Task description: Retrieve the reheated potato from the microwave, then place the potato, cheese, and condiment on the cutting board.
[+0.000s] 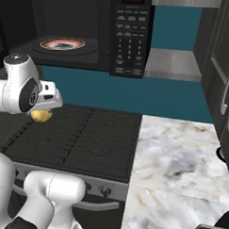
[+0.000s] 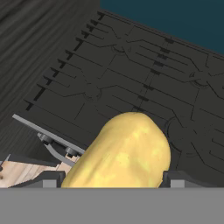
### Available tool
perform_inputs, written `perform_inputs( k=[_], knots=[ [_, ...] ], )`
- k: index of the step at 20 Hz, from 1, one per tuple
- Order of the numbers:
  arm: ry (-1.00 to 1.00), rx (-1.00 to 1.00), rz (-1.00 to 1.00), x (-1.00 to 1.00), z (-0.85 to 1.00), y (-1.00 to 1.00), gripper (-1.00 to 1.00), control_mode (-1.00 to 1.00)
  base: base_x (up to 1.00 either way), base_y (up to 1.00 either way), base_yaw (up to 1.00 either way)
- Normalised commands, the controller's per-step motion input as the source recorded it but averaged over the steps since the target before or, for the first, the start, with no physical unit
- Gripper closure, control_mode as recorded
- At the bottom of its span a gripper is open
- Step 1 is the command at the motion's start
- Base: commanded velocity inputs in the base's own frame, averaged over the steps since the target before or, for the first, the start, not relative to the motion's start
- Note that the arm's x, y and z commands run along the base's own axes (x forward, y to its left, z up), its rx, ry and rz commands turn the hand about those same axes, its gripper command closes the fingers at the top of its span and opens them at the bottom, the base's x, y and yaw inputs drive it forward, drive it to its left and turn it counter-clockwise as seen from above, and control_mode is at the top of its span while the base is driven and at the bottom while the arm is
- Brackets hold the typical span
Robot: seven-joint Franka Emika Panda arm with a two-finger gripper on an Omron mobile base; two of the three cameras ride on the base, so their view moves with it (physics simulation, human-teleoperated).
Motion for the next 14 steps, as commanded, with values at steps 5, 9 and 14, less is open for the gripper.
perform_inputs(
  k=[5,9,14],
  knots=[
    [0.0,0.0,0.0,0.0,0.0,0.0,1.0,1.0,0.0,0.0,0.0],
    [0.0,0.0,0.0,0.0,0.0,0.0,1.0,1.0,-0.02,0.0,0.0],
    [0.0,0.0,0.0,0.0,0.0,0.0,1.0,1.0,-0.62,0.0,-0.05]
  ],
)
